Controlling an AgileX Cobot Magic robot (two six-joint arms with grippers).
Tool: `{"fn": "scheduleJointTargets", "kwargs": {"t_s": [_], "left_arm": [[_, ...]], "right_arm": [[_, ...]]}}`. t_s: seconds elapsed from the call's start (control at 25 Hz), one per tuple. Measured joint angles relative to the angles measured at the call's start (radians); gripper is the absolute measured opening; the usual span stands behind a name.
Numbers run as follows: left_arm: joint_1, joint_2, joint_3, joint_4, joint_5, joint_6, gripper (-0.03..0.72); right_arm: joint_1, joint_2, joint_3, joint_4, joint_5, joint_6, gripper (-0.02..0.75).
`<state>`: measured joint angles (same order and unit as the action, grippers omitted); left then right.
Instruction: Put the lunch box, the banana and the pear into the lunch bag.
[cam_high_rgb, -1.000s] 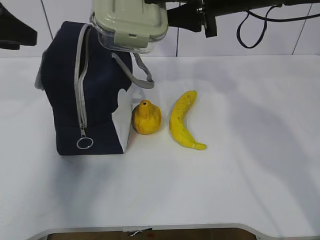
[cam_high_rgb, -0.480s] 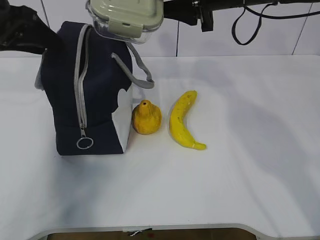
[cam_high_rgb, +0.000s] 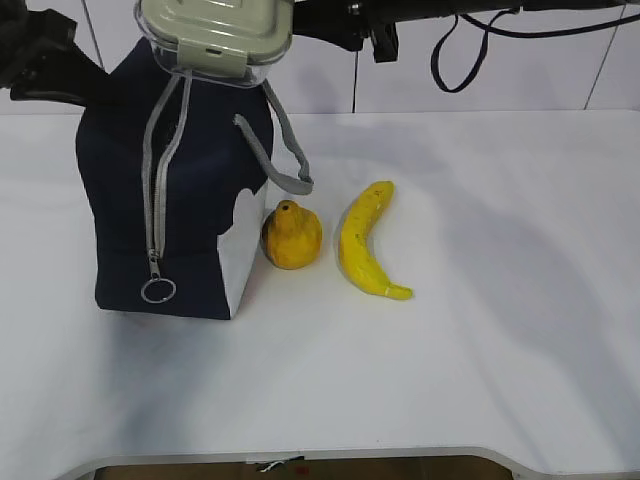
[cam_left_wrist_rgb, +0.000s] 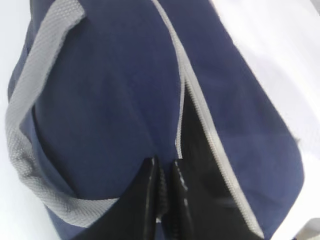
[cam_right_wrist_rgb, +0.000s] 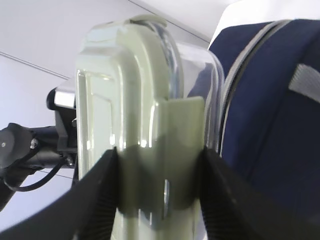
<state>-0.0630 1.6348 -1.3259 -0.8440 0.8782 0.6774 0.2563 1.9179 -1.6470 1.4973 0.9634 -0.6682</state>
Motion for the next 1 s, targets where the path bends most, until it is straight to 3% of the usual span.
{"fn": "scheduleJointTargets", "kwargs": {"t_s": [0.36, 0.8, 1.0], "left_arm": [[0.0, -0.042, -0.012, -0.02, 0.019, 0.002, 0.03], [-0.001, -0.042, -0.012, -0.212, -0.026, 0.119, 0.029], [-0.047, -0.017, -0.012, -0.241, -0.033, 0.158, 0.029]], "right_arm": [[0.003, 0.065, -0.001, 0.021, -0.061, -0.022, 0.371], [0.003, 0.182, -0.002, 0.0, -0.067, -0.037, 0.371], [0.01, 0.22, -0.002, 0.0, -0.063, -0.037, 0.371]]}}
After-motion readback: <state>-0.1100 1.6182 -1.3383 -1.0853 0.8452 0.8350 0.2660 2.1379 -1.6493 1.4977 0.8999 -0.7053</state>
